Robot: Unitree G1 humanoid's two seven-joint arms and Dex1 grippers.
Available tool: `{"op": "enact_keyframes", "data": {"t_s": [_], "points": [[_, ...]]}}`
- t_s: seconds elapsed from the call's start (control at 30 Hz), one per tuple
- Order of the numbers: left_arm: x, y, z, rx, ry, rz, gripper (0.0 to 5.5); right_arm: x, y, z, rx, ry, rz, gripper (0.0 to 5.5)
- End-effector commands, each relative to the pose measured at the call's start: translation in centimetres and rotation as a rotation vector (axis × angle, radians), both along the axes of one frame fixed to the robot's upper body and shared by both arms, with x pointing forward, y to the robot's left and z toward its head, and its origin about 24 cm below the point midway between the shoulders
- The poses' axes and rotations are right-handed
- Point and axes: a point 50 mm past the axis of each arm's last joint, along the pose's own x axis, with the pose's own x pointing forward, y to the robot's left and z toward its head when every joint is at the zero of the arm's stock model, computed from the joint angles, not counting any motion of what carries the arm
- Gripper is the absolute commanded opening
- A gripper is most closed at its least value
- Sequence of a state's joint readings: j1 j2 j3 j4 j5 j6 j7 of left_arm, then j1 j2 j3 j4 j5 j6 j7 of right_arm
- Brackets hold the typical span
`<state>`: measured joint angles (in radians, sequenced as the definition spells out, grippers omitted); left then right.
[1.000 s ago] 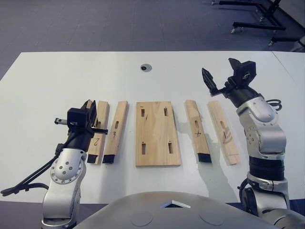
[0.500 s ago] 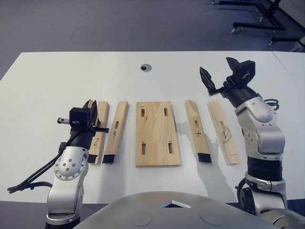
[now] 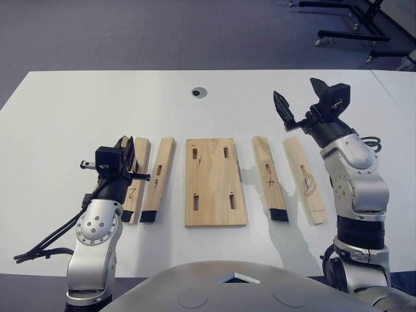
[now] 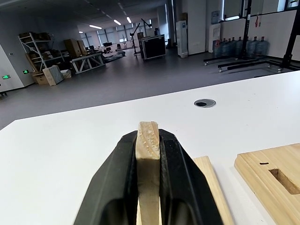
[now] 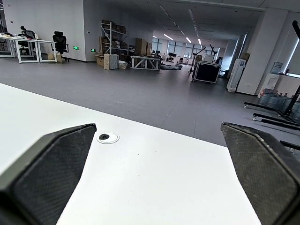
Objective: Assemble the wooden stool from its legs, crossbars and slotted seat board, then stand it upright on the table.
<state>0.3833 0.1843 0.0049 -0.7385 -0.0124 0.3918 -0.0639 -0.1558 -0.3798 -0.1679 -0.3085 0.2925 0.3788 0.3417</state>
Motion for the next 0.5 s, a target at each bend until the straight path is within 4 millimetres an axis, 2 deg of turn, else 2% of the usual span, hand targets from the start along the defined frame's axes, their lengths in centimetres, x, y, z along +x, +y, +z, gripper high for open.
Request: {"op": "enact_keyframes", "data": {"t_s": [0.03,0.5], "points": [[-0.09,0.24,-0.18,0.011,0.028,0.002,0.37,-0.2,-0.36,0.25,-0.006,-0.013,-0.016,4.9],[-0.9,-0.35,0.24,-0.017,0.027,0.013,0.37,-0.53,-0.59,-0.12,-0.013,0.002,-0.039,4.9]]}}
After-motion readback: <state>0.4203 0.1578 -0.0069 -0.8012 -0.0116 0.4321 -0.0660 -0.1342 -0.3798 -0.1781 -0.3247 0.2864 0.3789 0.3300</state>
